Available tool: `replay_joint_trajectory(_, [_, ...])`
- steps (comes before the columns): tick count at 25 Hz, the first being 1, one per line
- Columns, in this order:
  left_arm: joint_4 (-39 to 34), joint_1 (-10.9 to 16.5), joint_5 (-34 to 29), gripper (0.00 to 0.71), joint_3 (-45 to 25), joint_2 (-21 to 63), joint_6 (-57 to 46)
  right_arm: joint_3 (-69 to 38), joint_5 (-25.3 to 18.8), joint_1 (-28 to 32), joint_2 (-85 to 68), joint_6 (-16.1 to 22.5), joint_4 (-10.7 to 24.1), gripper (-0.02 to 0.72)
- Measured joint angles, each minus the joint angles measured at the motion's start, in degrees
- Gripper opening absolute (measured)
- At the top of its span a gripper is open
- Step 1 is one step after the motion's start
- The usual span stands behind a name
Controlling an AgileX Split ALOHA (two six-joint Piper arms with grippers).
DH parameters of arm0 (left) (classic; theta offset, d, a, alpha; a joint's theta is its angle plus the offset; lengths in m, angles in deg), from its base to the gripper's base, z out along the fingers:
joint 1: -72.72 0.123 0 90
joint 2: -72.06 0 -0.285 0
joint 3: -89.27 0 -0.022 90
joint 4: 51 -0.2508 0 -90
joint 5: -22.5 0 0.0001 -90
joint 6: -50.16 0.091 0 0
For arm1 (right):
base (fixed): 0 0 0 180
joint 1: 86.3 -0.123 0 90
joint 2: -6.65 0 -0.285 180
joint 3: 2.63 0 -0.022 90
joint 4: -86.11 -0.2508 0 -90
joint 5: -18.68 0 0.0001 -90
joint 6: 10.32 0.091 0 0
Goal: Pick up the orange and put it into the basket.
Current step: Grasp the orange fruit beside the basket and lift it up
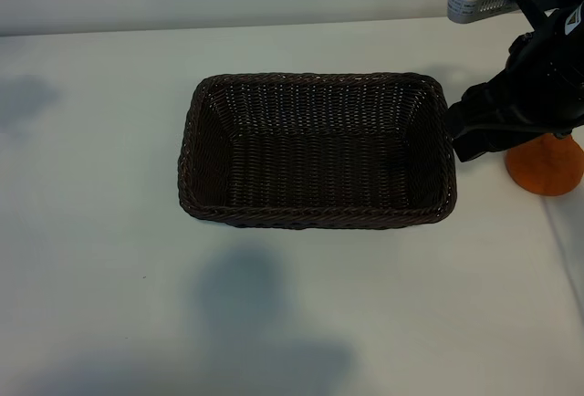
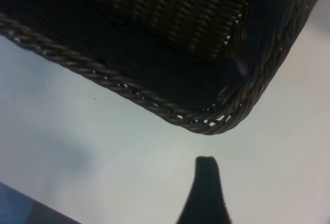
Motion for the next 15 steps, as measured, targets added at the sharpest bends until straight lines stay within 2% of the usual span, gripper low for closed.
replay_joint_trajectory(10, [0.5, 0.0, 6.9, 0.553, -19.4, 32.3, 3.6, 0.0, 0.2, 0.0, 0.0, -0.4, -0.1, 0.548])
replay_joint_trajectory(15, [1.1, 0.0, 10.0, 0.553, -29.9, 45.3, 4.5, 0.0, 0.2, 0.0, 0.0, -0.5, -0.1, 0.548])
